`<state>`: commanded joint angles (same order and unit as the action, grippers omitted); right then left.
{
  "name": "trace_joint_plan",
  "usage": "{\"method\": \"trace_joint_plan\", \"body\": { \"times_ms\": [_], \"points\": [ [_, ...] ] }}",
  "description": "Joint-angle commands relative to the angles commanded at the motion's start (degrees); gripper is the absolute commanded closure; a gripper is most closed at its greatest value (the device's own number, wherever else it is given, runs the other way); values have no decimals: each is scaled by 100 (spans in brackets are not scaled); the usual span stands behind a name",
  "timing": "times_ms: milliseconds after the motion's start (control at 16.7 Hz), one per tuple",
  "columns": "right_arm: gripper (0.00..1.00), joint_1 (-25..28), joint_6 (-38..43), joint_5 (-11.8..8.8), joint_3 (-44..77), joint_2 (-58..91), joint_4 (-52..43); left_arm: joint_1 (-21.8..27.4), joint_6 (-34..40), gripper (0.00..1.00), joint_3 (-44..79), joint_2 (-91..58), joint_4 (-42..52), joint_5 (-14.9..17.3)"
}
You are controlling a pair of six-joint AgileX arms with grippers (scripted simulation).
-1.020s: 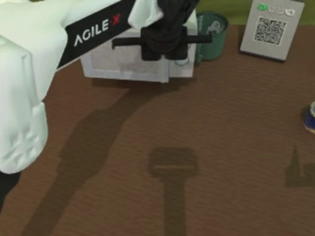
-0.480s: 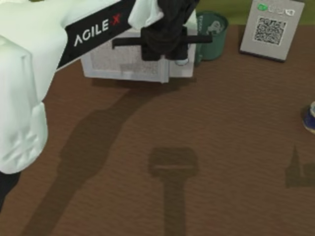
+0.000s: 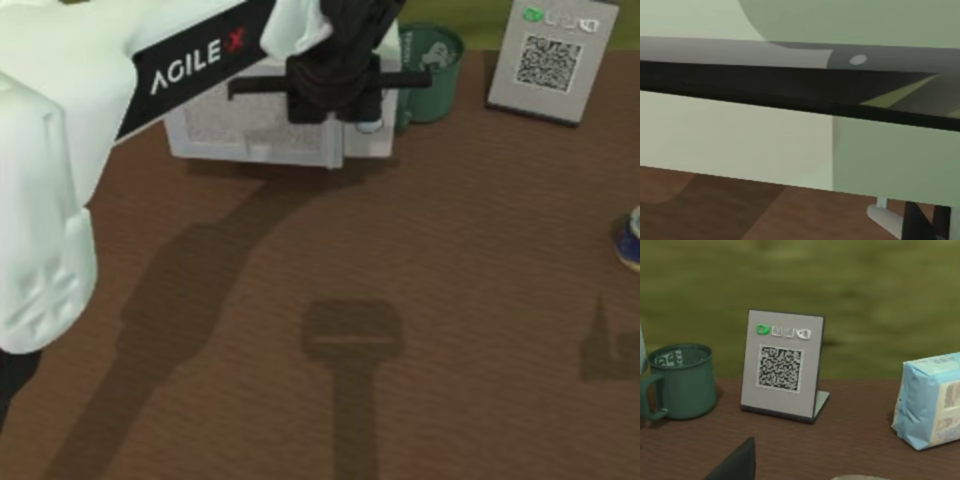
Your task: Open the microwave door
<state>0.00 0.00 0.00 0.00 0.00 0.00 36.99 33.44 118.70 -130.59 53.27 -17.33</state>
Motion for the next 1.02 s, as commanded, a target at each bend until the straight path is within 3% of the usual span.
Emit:
{"method": "trace_joint_plan", "body": {
  "times_ms": [480,1020],
  "points": [
    [0,0,0,0,0,0,0,-54,-524,100,-929,591,-503,189],
    [0,0,0,0,0,0,0,-54,-533,100,-943,601,-511,193]
  ]
}}
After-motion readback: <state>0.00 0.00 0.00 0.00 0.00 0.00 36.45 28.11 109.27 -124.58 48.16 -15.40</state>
